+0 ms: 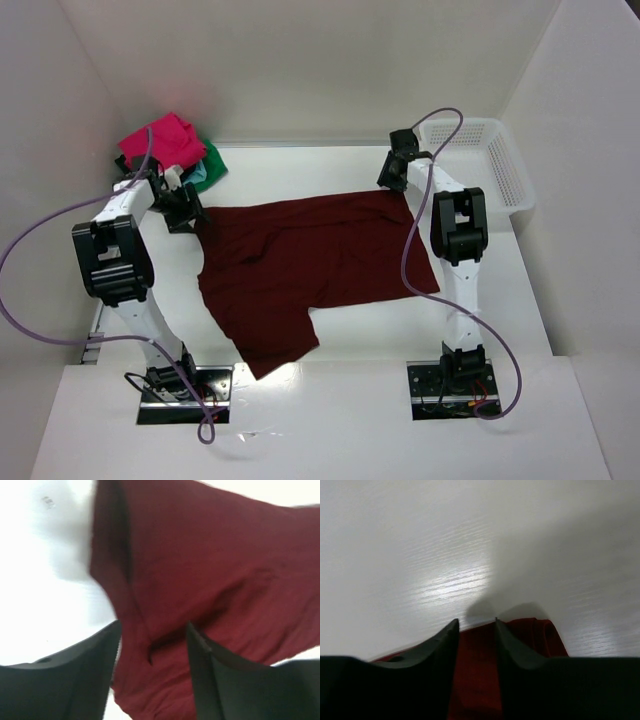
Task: Fold and stack the t-shirts
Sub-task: Fold the flattened tshirt in 1/3 of the way
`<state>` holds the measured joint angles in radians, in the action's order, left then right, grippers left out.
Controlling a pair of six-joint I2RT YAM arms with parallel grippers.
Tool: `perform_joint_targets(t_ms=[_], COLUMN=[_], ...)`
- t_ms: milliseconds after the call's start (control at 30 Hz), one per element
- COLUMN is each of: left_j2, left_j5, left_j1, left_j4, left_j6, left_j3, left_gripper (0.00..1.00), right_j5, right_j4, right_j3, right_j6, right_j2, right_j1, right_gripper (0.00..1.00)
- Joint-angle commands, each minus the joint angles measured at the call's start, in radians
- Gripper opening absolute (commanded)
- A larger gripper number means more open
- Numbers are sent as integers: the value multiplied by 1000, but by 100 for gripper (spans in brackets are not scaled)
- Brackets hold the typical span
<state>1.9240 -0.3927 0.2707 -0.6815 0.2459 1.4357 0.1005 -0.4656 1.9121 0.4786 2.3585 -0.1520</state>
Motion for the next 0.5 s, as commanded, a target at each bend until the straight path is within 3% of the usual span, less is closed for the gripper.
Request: perform_joint_targets(t_ms=[0,133,467], left_j2=[-115,-155,-114], left_j5=[-86,-9,107], left_j1=[-57,-152,-416], left_j4=[-13,-23,22], left_j6=[-53,-53,-16], left_j3=[68,48,-15], left_gripper=[70,77,77], right_j5=[4,4,-106], right_j4=[-10,30,114], right_j3=[-14,-99,-320], right_j6=[-17,-17,12], right_j2=[-82,-175,-430], right_j1=[11,11,2], right_gripper=[45,60,67])
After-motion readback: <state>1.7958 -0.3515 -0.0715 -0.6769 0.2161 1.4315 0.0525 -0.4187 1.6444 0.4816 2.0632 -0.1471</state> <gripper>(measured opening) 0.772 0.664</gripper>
